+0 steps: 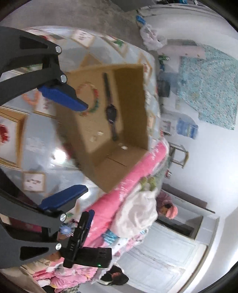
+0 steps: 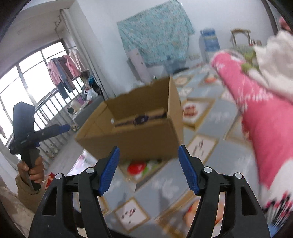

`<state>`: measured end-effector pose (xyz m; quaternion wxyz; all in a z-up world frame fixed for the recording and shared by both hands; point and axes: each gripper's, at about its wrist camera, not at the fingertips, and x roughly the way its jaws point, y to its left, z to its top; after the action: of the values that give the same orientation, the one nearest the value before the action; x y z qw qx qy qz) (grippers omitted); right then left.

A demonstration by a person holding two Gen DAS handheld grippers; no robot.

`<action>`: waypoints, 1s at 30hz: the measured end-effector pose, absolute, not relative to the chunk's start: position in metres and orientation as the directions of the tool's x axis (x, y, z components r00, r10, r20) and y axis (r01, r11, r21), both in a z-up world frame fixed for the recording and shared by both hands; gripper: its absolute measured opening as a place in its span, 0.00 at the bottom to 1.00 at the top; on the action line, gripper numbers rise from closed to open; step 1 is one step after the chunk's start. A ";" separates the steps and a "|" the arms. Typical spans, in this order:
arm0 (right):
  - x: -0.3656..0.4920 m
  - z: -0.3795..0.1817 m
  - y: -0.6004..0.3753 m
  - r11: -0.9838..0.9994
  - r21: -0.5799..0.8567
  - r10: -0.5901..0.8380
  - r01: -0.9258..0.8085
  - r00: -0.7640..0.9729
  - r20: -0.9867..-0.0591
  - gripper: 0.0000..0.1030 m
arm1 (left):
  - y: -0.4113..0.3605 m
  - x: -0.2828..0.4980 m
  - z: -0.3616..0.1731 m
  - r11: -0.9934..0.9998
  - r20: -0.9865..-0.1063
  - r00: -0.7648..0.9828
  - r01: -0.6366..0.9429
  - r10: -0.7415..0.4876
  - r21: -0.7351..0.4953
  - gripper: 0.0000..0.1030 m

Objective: Organize jewelry
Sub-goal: 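Withdraw both tools from the box back over the table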

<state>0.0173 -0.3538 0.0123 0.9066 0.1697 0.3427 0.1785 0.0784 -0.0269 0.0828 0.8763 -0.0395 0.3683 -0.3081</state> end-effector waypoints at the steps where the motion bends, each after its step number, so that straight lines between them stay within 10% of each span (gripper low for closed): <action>1: 0.016 0.007 -0.350 0.876 0.438 0.445 -0.202 0.688 -0.574 0.61 | -0.024 0.074 0.078 0.815 -0.632 0.540 0.503 -0.556 -0.287 0.79; 12: 0.012 -0.030 -0.281 0.977 0.141 0.209 -0.157 0.620 -0.756 0.77 | -0.030 0.048 0.004 0.924 -0.802 0.519 0.368 -0.296 -0.103 0.81; 30: 0.018 -0.058 -0.279 0.993 0.101 0.120 -0.065 0.524 -0.843 0.82 | -0.028 0.055 -0.048 0.970 -0.896 0.426 0.242 -0.128 -0.024 0.81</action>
<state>0.0183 -0.2786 -0.0578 0.8726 0.0281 0.4848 0.0531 0.0553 -0.0276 -0.0476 0.8426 0.0542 0.5244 -0.1099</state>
